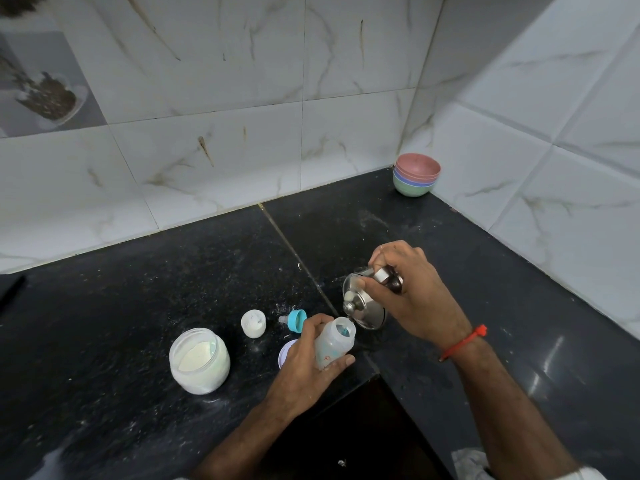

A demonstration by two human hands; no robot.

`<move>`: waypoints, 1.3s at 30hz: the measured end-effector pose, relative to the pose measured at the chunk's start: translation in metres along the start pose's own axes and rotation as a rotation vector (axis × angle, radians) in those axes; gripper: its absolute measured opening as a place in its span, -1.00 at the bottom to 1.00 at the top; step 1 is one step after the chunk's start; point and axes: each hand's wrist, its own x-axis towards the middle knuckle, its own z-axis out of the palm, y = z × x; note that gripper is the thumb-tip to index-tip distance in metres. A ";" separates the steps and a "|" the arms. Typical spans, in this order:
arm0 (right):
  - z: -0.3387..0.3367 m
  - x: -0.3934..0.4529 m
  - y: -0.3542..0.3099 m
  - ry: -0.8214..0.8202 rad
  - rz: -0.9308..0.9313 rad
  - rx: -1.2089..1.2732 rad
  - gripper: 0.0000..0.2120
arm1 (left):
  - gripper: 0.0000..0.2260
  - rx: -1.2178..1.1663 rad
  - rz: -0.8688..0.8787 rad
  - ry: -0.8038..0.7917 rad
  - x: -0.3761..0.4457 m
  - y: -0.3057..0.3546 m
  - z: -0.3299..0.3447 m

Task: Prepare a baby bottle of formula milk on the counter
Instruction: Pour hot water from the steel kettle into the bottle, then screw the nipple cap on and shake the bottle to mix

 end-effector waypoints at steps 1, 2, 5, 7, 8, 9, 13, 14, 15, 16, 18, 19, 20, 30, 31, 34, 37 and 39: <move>0.002 -0.001 0.004 0.012 0.006 0.020 -0.77 | -0.43 0.006 0.010 0.004 0.001 0.001 -0.001; 0.004 -0.002 0.007 0.025 0.019 0.040 -0.78 | -0.42 0.012 0.018 0.010 0.002 0.001 -0.002; 0.007 -0.003 0.017 0.071 0.088 0.154 -0.73 | -0.41 0.026 0.027 0.023 0.004 0.004 -0.004; 0.009 -0.003 0.026 0.104 0.127 0.275 -0.75 | -0.42 0.029 0.032 0.030 0.004 0.005 -0.004; 0.009 -0.004 0.032 0.116 0.150 0.348 -0.77 | -0.42 0.028 0.033 0.035 0.003 0.006 -0.005; 0.010 -0.005 0.037 0.128 0.178 0.435 -0.77 | -0.41 0.026 0.032 0.039 0.003 0.006 -0.005; 0.022 -0.011 0.059 0.226 0.375 0.771 -0.76 | -0.48 -0.001 0.024 0.055 0.005 0.011 -0.010; 0.027 -0.012 0.067 0.248 0.427 0.825 -0.76 | -0.50 -0.005 0.023 0.061 0.005 0.012 -0.012; 0.034 -0.014 0.076 0.266 0.476 0.871 -0.75 | -0.52 -0.009 0.023 0.069 0.006 0.013 -0.014; 0.041 -0.016 0.084 0.285 0.525 0.915 -0.73 | -0.53 -0.017 0.023 0.074 0.006 0.013 -0.015; 0.055 -0.021 0.098 0.339 0.630 0.978 -0.70 | -0.51 -0.036 0.015 0.093 0.006 0.011 -0.018; 0.063 -0.023 0.105 0.371 0.673 1.001 -0.69 | -0.51 -0.041 0.008 0.111 0.005 0.009 -0.018; 0.071 -0.025 0.112 0.406 0.709 1.014 -0.68 | -0.51 -0.043 0.000 0.130 0.004 0.008 -0.019; 0.118 -0.041 0.165 0.625 0.853 0.964 -0.71 | -0.51 -0.026 -0.074 0.389 -0.013 -0.003 -0.042; 0.120 -0.042 0.168 0.653 0.847 0.979 -0.72 | -0.52 -0.032 -0.088 0.403 -0.014 -0.005 -0.045; 0.125 -0.042 0.176 0.699 0.854 0.973 -0.81 | -0.51 -0.055 -0.105 0.428 -0.016 -0.009 -0.052; 0.116 -0.036 0.162 0.744 0.821 0.770 -0.92 | -0.50 -0.060 -0.114 0.434 -0.016 -0.009 -0.056; 0.103 -0.026 0.134 0.815 0.584 0.446 -0.89 | -0.50 -0.062 -0.112 0.438 -0.018 -0.005 -0.057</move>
